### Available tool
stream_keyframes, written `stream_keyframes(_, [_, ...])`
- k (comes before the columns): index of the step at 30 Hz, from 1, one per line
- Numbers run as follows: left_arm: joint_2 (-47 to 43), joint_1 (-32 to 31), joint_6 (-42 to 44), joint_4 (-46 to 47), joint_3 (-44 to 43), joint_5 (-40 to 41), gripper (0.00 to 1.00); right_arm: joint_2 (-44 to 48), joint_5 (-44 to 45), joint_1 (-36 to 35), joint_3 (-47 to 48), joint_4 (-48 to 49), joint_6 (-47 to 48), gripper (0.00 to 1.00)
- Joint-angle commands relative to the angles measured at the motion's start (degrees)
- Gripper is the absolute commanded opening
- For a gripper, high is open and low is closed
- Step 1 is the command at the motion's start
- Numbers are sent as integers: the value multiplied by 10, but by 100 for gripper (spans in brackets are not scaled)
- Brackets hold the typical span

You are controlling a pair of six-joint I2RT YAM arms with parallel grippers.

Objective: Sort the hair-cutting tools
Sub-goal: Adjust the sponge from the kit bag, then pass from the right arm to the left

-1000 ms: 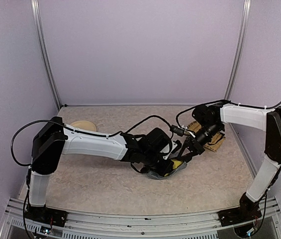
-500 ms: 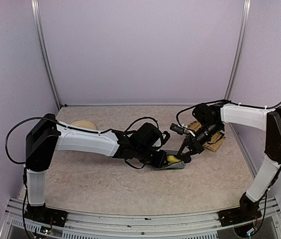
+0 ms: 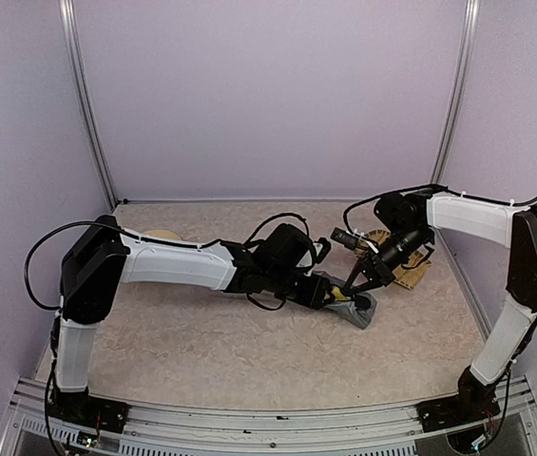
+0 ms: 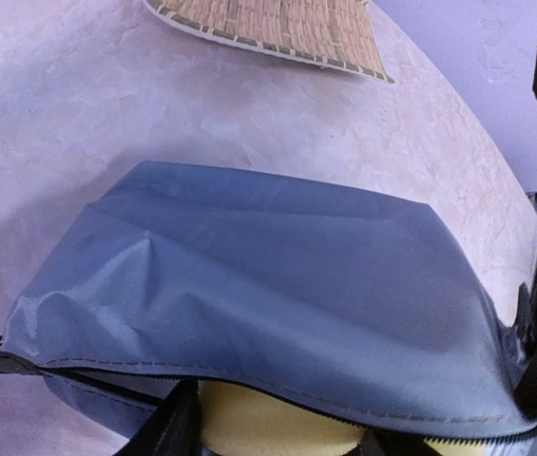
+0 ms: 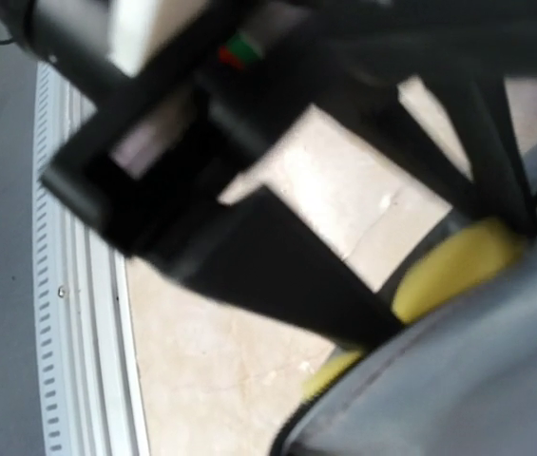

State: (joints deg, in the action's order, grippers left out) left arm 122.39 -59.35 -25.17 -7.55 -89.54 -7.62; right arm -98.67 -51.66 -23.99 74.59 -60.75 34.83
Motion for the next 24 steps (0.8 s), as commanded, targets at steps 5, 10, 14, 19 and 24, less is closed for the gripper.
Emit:
stream_keyframes(5, [-101,-16,81,-54,22,63,99,17,-24,23,14,-24,6,0])
stream_keyframes(10, [-167,-8,80,-34,68,114,99,24,-2,35,11,-26,11,0])
stream_keyframes(14, [-171,36,61,2,101,100,99,31,18,39,0,-24,16,0])
stream_keyframes(19, [-113,117,23,27,87,-82,99,35,23,43,-12,-18,18,0])
stream_keyframes(24, [-88,152,38,54,107,-158,98,37,29,47,-24,-11,18,0])
